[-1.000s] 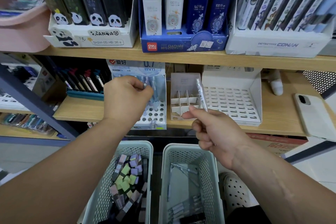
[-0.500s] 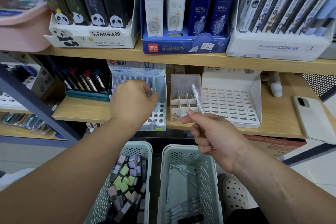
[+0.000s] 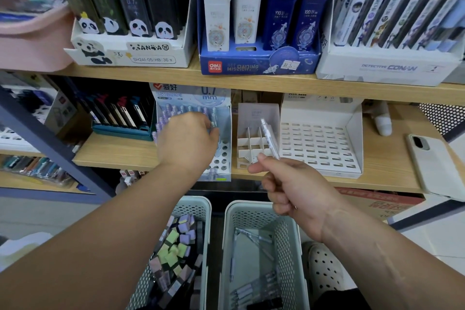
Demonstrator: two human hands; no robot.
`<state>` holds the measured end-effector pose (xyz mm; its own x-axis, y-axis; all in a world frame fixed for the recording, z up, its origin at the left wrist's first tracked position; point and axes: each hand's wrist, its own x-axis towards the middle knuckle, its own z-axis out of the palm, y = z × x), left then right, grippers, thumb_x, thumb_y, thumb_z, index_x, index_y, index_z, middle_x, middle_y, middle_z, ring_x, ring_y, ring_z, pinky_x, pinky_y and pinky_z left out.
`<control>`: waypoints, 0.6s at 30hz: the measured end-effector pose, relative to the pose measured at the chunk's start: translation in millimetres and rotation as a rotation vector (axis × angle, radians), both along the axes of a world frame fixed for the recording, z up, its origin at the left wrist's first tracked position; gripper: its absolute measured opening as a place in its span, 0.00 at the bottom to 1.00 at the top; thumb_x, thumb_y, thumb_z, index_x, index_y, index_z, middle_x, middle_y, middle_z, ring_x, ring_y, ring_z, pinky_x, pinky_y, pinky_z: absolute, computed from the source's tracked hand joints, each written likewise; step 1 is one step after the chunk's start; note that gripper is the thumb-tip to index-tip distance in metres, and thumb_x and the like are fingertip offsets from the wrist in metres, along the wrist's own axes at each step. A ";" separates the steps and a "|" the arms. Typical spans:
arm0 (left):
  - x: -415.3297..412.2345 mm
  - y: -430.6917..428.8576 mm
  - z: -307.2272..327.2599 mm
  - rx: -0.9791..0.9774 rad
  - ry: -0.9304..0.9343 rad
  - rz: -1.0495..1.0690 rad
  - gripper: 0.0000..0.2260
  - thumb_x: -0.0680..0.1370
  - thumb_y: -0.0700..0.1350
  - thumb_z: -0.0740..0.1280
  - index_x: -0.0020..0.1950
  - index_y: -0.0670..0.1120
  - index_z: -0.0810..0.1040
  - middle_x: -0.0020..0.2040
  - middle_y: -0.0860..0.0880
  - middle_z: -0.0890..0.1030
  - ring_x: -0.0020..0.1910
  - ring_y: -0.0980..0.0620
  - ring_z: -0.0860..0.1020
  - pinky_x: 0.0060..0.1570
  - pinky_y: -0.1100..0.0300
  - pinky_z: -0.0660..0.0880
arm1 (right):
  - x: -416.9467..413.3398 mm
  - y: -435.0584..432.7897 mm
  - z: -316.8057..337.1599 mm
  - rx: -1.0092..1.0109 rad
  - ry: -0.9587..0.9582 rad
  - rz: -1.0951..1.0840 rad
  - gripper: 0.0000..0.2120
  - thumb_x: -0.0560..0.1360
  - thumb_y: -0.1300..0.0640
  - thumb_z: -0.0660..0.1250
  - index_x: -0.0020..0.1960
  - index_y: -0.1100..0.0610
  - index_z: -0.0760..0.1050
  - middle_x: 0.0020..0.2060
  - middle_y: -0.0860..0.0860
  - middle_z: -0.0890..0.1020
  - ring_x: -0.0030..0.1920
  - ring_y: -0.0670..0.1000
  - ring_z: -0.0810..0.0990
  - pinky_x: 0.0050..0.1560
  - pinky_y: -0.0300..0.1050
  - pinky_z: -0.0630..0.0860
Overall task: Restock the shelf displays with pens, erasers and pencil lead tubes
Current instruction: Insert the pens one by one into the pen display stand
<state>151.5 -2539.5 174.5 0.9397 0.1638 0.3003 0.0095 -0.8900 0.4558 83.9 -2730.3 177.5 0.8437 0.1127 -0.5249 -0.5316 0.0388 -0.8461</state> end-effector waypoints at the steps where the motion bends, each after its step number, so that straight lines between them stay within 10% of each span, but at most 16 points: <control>1: 0.2 -0.4 -0.5 0.012 -0.005 0.000 0.10 0.78 0.51 0.70 0.46 0.45 0.85 0.40 0.45 0.84 0.41 0.43 0.81 0.40 0.55 0.77 | 0.1 0.3 0.5 -0.001 -0.001 0.001 0.15 0.78 0.46 0.69 0.51 0.57 0.84 0.28 0.48 0.71 0.26 0.46 0.61 0.26 0.39 0.58; 9: -11.7 -0.3 14.4 -0.060 -0.275 -0.181 0.08 0.78 0.51 0.71 0.48 0.47 0.85 0.31 0.50 0.79 0.33 0.46 0.79 0.36 0.55 0.76 | -1.7 3.3 8.8 0.014 0.008 0.098 0.13 0.79 0.45 0.68 0.50 0.55 0.83 0.28 0.47 0.63 0.26 0.46 0.59 0.25 0.38 0.57; 18: -49.4 -4.7 17.2 -1.187 0.281 -0.106 0.03 0.78 0.41 0.71 0.46 0.45 0.84 0.34 0.48 0.80 0.26 0.53 0.73 0.25 0.62 0.68 | -9.6 31.4 11.0 -0.095 -0.118 0.306 0.16 0.81 0.45 0.63 0.51 0.55 0.82 0.29 0.49 0.65 0.26 0.47 0.61 0.28 0.38 0.59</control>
